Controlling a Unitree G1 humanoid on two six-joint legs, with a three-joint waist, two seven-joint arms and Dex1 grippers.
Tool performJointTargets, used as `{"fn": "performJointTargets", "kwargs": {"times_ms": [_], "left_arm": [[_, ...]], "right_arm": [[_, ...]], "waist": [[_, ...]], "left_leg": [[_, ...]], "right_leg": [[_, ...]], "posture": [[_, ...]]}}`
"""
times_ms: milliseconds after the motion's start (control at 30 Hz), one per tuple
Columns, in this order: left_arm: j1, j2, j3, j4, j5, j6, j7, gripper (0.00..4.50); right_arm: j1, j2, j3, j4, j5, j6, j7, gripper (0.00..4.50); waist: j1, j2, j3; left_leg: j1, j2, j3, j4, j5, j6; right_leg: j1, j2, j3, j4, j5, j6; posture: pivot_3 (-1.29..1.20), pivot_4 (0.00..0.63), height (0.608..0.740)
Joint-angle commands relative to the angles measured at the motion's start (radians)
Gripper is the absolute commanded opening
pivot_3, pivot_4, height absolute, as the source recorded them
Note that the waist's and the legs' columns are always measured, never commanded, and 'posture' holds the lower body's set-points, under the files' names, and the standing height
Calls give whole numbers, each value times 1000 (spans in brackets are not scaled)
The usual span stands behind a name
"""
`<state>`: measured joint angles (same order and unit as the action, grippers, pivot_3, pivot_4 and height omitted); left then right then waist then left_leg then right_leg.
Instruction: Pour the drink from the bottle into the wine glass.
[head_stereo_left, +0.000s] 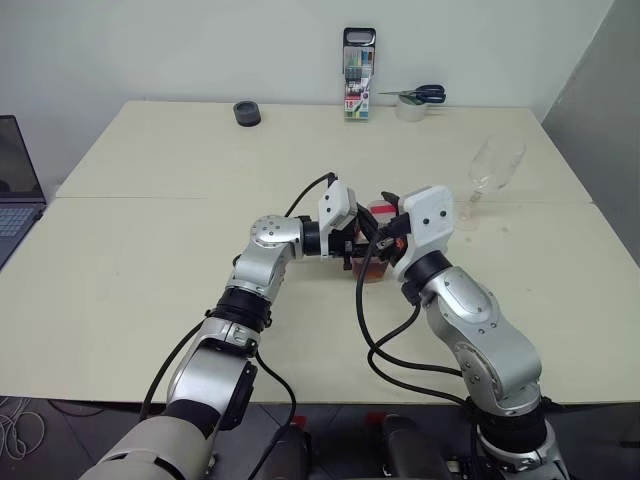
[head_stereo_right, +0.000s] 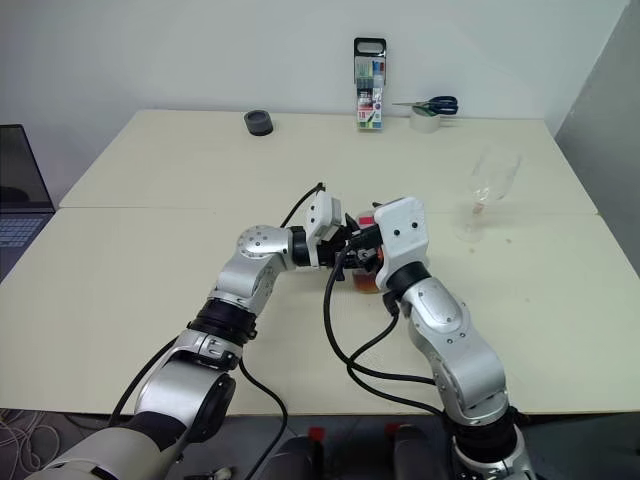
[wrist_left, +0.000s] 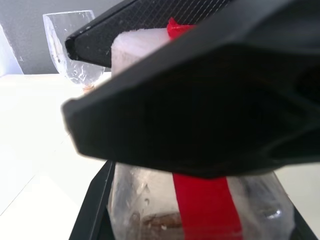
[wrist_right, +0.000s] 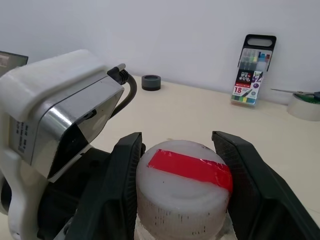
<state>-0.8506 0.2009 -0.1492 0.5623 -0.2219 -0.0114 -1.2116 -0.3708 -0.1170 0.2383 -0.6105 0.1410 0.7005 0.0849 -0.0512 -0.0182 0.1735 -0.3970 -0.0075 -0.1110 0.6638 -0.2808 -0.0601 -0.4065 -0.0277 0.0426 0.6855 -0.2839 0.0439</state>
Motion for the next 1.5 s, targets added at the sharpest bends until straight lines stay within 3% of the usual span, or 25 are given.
{"fn": "performJointTargets", "kwargs": {"times_ms": [33,200,267,367,400,667,900,1100,1500], "left_arm": [[-15,7,-3,-26,-5,-12,-22,1713],[-12,27,-20,-33,-2,-40,-89,1711],[-11,32,-17,-41,-6,-41,-92,1707],[-6,32,-7,-55,-12,-33,-75,1688],[-3,33,-4,-59,-14,-30,-70,1688],[15,45,0,-85,-26,-15,-60,1687],[-2,38,-1,-67,-29,-14,-68,1685],[-10,31,-6,-57,-28,-16,-77,1685],[-6,27,-4,-54,-25,-17,-80,1684]], "right_arm": [[-3,-74,-8,-14,133,-60,233,1927],[-129,-323,-102,256,292,-93,677,1926],[-216,-370,-133,363,340,-63,758,1926],[-225,-407,-121,355,365,-45,807,1926],[-215,-400,-129,344,363,-52,789,1926],[-159,-367,-212,178,404,-9,634,4500],[-85,-293,-182,39,345,-4,456,4500],[-95,-263,-177,83,275,-45,389,4500],[-21,-257,-250,45,287,-44,326,4500]], "waist": [[0,0,0],[-5,0,0],[-6,0,0],[-6,0,0],[-6,0,0],[-4,0,0],[-3,0,0],[-4,0,0],[-4,0,0]], "left_leg": [[0,0,0,0,0,0],[1,0,1,0,0,1],[2,1,1,0,0,1],[2,2,0,-2,0,1],[2,2,-1,-2,0,1],[-1,0,0,0,0,1],[-1,0,0,0,0,0],[0,0,0,0,0,1],[0,0,0,0,0,1]], "right_leg": [[0,0,0,0,0,0],[2,0,0,-2,0,0],[2,1,0,-2,0,0],[2,2,0,-2,0,0],[2,2,-1,-2,0,0],[1,-1,0,-2,0,0],[1,-1,0,-2,0,0],[1,-1,0,-2,0,0],[1,-1,0,-2,0,0]], "posture": [[0,150,740],[0,150,740],[0,150,740],[0,150,740],[0,150,740],[0,150,740],[0,150,740],[0,150,740],[0,150,740]]}}
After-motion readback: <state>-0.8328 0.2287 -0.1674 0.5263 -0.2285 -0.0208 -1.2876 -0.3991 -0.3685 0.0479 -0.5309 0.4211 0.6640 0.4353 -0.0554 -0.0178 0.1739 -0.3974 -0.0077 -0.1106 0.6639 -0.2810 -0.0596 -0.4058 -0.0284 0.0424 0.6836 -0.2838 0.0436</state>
